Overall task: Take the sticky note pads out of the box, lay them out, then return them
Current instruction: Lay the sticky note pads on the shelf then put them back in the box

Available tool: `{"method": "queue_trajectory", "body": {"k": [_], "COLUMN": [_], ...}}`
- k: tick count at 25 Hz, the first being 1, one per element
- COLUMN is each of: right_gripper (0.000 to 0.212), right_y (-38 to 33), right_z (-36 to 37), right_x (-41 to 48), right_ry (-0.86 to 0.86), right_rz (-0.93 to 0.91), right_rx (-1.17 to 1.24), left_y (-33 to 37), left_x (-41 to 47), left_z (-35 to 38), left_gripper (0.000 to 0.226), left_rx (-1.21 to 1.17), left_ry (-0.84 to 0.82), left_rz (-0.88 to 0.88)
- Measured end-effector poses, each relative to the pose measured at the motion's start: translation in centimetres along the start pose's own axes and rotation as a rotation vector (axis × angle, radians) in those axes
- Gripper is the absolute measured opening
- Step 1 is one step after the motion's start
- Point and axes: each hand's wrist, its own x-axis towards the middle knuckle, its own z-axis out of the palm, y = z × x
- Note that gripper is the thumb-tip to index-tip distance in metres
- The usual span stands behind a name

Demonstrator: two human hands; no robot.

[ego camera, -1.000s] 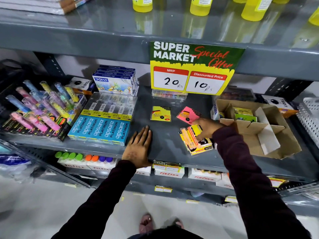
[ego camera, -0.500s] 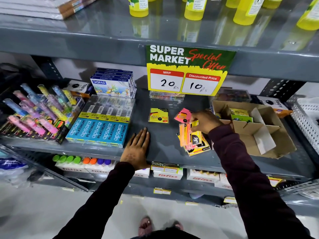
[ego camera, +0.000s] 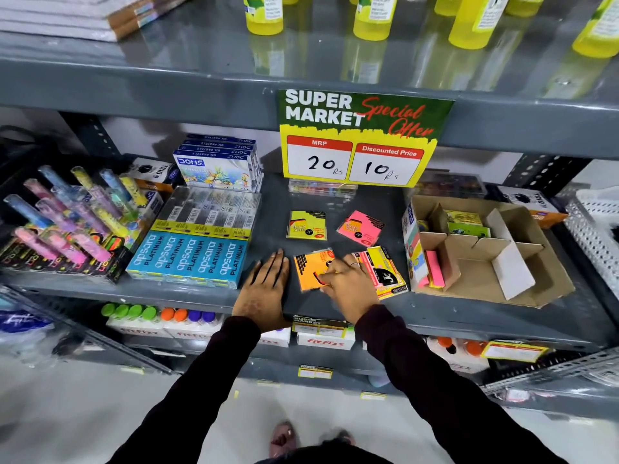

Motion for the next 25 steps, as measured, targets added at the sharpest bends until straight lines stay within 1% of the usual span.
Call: {"method": "queue_trajectory", "body": {"k": [1,3,5,7,9,11,13,16,19,21,23,25], "right_gripper": [0.029,0.044,0.06,0.067,0.068,0.07,0.068,0.055,0.034,0.015,0.013,0.016], "right_y": [0.3,1.8,4.0,6.0,7.0,7.4,7.4,7.3,7.7,8.2,8.5,8.5], "right_z": [-0.4,-1.9,-3.9,-5.3,-5.7,-5.6,-5.8,-7.1,-9.1,-10.2,-10.1,-9.1], "right_x": [0.1,0.7,1.7,2.3,2.8,3.3,3.6,3.7,4.2,5.0,6.2,7.3], "right_ry": [-0.038,-0.105,-0.269,-0.405,-0.439,-0.416,-0.37,-0.296,-0.268,-0.113,0.073,0.15], "right_rz": [0.016,0.05,0.071,0.09,0.102,0.102,0.128,0.176,0.196,0.225,0.276,0.312], "right_rx": [0.028,0.004,-0.078,-0.165,-0.204,-0.224,-0.23,-0.174,0.029,0.163,0.203,0.135], "left_y": [0.0,-0.2,-0.3,-0.4,-0.4,-0.3,-0.3,-0.4,-0.5,-0.5,-0.5,-0.5], "left_x": [0.0,0.0,-0.1,-0.2,-0.1,-0.1,0.0,-0.1,-0.3,-0.2,-0.1,0.0], "left_z": [0.0,0.1,0.1,0.2,0.2,0.2,0.1,0.1,0.2,0.3,0.4,0.4], "left_gripper": [0.118,0.12,0.122,0.126,0.13,0.133,0.135,0.134,0.13,0.13,0.131,0.134], "left_rx": [-0.003,-0.011,-0.015,0.004,0.037,0.059,0.07,0.073,0.04,0.032,0.033,0.042], "left_ry": [-0.004,-0.012,-0.016,-0.029,-0.053,-0.062,-0.066,-0.046,-0.024,-0.016,-0.023,-0.044], "left_rz": [0.005,0.013,0.014,0.013,0.01,0.013,0.016,0.018,0.026,0.027,0.023,0.016]}}
